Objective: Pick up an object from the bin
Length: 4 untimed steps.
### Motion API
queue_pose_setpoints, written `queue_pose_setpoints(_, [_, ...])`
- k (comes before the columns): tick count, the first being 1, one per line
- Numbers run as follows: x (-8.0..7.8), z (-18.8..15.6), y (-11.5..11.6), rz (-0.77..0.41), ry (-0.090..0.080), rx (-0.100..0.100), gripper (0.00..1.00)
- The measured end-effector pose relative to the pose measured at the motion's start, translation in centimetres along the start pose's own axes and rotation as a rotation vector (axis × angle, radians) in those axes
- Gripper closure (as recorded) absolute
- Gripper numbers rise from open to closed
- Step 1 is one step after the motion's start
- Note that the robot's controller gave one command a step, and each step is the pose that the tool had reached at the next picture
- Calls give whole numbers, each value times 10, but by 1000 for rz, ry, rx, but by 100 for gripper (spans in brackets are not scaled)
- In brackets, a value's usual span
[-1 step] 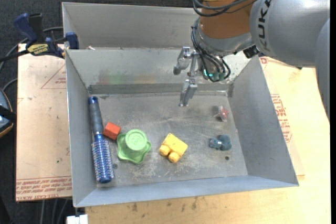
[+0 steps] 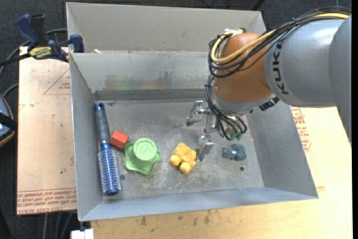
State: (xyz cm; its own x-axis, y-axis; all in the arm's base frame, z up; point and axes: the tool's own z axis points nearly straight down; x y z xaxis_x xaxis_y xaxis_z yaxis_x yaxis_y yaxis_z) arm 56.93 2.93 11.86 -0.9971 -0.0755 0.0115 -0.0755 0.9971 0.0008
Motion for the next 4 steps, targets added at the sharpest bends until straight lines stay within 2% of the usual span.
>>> queue_pose_setpoints(1, [19,21,7,10,-29,1,0])
queue_pose_setpoints(2, [34,44,37,77,-32,-1,0])
queue_pose_setpoints(3, [28,44,75,-4,-25,2,0])
queue_pose_setpoints(4, [27,42,76,-1,-30,-1,100])
